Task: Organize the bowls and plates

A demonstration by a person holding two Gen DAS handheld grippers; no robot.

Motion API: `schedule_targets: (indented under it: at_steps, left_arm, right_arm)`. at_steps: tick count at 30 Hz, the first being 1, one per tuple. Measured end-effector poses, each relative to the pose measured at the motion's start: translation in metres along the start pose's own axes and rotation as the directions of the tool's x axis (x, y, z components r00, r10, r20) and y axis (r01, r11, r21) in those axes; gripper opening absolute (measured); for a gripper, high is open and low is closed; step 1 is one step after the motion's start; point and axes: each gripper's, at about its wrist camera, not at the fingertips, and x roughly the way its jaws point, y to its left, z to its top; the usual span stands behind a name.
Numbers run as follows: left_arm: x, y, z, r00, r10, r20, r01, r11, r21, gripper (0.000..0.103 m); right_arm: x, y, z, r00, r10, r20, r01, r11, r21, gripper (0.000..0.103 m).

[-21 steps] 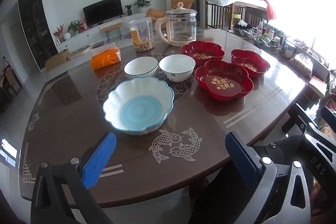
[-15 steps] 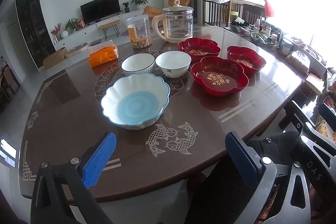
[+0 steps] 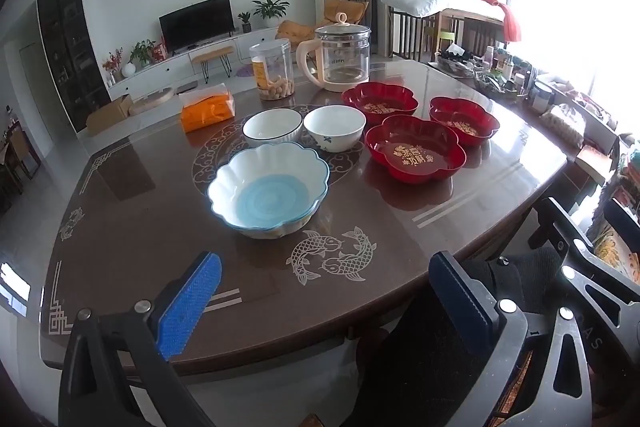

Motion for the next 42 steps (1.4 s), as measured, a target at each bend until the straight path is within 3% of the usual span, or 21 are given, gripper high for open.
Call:
schedule_targets:
  at_steps: [16,31,42]
  left_arm:
    - [-0.023,0.008,-0.002,0.998,0.038,0.049,-0.038,0.999,-0.007,0.103]
    - [0.003,0.016,-0.004,1.0,0.015,-0.014,-0.015,0.999,-0.037,0.103]
    - [0.006,0.026,-0.008,1.0,0.006,-0.018,-0.007,0.998,-0.068,0.103]
  right_arm:
    - [-0.021,0.009,0.002,0.999,0.007,0.05,-0.007,1.0,-0.009,0.092]
    - [0.0,0.012,-0.008,1.0,0.019,-0.02,-0.019,0.999,-0.027,0.092]
    - [-0.006,0.022,-0.009,1.0,0.009,-0.021,-0.01,0.998,-0.066,0.092]
